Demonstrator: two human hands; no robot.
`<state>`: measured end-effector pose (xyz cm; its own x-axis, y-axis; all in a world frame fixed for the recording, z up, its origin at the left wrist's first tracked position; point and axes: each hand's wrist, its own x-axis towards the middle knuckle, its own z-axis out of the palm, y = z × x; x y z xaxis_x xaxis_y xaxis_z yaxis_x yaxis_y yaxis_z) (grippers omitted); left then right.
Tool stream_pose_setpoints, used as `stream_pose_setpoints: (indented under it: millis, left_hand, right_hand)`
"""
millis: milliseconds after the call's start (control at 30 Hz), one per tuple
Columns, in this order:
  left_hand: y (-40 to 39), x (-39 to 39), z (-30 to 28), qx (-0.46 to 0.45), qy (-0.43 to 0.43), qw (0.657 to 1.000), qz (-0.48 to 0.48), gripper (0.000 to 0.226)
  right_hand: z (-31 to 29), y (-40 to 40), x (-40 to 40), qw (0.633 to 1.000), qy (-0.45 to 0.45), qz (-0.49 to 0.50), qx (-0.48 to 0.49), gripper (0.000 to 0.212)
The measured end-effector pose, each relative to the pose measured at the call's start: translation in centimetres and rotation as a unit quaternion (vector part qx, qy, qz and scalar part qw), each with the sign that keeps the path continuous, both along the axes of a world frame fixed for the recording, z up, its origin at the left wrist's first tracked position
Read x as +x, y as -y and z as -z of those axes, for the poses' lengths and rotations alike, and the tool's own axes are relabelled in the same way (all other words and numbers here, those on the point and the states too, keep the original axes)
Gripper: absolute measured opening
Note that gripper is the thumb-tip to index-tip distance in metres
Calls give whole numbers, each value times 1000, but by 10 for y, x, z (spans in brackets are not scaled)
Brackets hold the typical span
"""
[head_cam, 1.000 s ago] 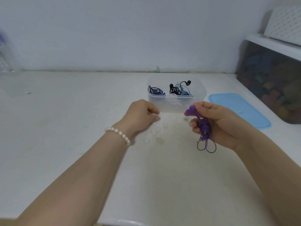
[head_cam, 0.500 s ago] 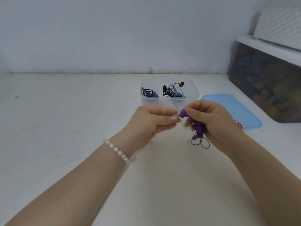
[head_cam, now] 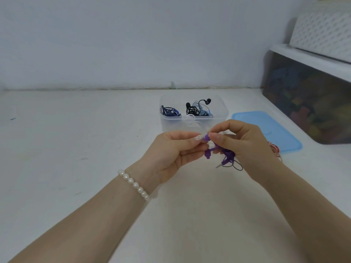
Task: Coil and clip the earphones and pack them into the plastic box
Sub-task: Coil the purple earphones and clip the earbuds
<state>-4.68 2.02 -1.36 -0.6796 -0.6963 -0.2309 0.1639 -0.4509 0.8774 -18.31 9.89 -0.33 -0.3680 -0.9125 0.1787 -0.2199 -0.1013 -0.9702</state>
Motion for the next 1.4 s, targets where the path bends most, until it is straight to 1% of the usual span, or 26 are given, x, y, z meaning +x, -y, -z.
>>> stream_pose_setpoints:
  millis: [100,300,500,600,767,1000,1200,1400]
  left_hand:
    - [0,-1,0,7,-5,1000,-4,10]
    - [1,-1,1,29,-14,999,-4,10]
    - [-2,-4,3,52,-27,998,-6,11]
    - [-2,-5,3,78,-41,996,-12,12]
    - [-3,-6,6,121,-68,990,-10,15]
    - [-7,-7,5,142,-90,986,1,17]
    - [-9,-7,2,139,-102,985,5,19]
    - [-9,-7,3,120,-110,987,7,22]
  right_hand:
    - [1,1,1,1000,-18,6,-2,17]
    - [2,1,0,998,-55,26,-18,13]
    - [1,1,3,997,-73,25,-6,14]
    - [1,1,4,996,-84,29,-15,13]
    - [4,2,6,996,-68,37,-35,13]
    - [8,6,9,996,-25,63,-64,19]
    - [10,7,11,994,-16,88,-67,23]
    - [10,7,11,991,-26,107,-80,21]
